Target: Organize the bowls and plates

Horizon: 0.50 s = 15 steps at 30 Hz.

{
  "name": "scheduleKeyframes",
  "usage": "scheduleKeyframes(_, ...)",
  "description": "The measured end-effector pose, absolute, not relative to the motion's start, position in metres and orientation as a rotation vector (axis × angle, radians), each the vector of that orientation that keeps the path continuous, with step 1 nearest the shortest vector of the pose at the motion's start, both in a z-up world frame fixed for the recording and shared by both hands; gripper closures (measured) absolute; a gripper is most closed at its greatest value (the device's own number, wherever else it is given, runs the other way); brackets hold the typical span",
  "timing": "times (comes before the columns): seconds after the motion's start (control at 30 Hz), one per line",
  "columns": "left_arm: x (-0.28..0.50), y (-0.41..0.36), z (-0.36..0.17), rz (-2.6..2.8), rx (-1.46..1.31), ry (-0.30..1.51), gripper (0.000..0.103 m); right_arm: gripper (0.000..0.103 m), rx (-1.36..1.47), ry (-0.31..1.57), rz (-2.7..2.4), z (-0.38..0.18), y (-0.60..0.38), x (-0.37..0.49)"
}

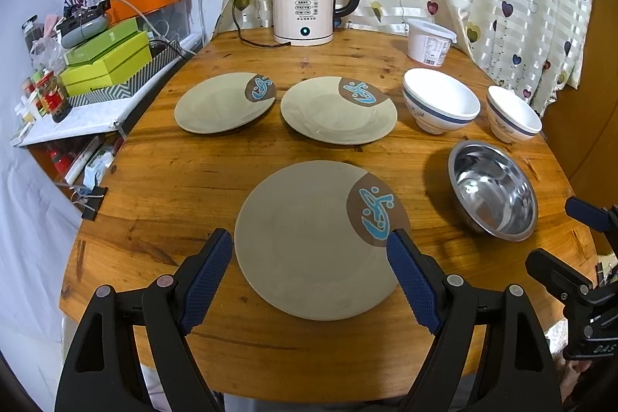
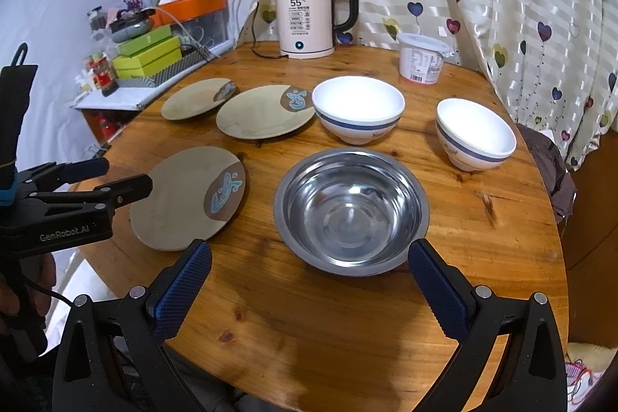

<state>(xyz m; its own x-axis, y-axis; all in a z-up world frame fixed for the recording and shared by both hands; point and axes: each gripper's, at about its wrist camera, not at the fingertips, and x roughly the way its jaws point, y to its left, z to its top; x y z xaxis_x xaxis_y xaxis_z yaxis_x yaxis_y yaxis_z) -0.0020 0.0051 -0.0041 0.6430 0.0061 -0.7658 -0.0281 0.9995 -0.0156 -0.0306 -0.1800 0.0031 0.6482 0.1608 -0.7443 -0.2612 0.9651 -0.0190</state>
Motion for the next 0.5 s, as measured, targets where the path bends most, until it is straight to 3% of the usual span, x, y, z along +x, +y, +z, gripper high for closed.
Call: scheduleKeyframes(0.5,0.0019,0.0058,-0.0064,0.02,-0.031,0.88,0.021,0.001,-0.13,0.842,0.246,0.0018,-0.1782,-0.0269)
